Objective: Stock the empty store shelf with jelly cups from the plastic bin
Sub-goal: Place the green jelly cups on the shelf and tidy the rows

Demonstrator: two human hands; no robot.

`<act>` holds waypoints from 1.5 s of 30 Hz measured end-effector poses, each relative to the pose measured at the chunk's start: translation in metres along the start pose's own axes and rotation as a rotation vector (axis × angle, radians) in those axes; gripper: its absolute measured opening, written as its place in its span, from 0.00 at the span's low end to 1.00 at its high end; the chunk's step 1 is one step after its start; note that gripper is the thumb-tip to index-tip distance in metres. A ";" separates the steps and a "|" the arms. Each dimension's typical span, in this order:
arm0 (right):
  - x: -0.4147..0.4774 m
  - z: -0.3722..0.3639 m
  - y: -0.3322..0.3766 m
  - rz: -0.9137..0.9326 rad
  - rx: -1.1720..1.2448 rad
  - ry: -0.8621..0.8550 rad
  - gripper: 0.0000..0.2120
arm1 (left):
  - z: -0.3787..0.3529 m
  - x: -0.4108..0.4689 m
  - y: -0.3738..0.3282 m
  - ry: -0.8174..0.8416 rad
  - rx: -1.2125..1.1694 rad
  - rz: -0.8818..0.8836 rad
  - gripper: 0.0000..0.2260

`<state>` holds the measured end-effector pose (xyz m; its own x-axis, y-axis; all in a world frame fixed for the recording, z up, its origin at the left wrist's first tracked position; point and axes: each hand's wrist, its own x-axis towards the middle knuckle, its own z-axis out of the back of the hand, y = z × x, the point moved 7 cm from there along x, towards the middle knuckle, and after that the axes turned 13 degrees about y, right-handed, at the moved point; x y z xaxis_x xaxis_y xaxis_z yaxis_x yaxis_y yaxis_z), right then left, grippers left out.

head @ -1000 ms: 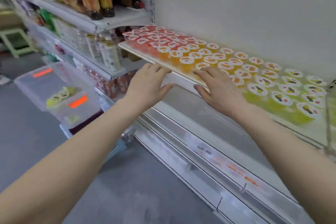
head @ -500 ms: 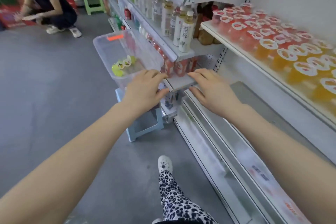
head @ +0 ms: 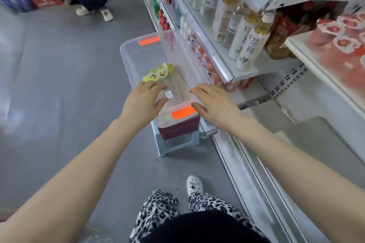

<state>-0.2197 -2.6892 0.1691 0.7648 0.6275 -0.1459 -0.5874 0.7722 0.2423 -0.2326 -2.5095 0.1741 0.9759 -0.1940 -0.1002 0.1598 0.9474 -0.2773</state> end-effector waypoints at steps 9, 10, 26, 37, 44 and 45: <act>0.102 -0.054 -0.020 -0.122 0.101 0.166 0.20 | -0.028 0.105 0.086 0.178 0.003 -0.040 0.16; 0.113 -0.062 -0.022 -0.159 0.102 0.203 0.20 | -0.032 0.122 0.096 0.211 0.001 -0.061 0.16; 0.224 -0.227 0.008 -0.619 0.370 1.120 0.18 | -0.112 0.267 0.154 0.593 0.085 -0.473 0.20; 0.215 -0.202 -0.071 -1.088 0.438 0.574 0.06 | -0.141 0.332 0.157 0.739 0.304 -0.345 0.28; 0.219 -0.211 -0.068 -1.070 0.620 0.441 0.16 | -0.174 0.359 0.146 0.695 0.450 -0.292 0.26; 0.221 -0.212 -0.067 -1.049 0.650 0.425 0.16 | -0.177 0.359 0.144 0.695 0.453 -0.307 0.26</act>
<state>-0.0676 -2.5811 -0.0826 0.5642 -0.1663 -0.8087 0.5609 0.7959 0.2277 0.1144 -2.4882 -0.0713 0.5929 -0.4278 -0.6823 0.5875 0.8092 0.0031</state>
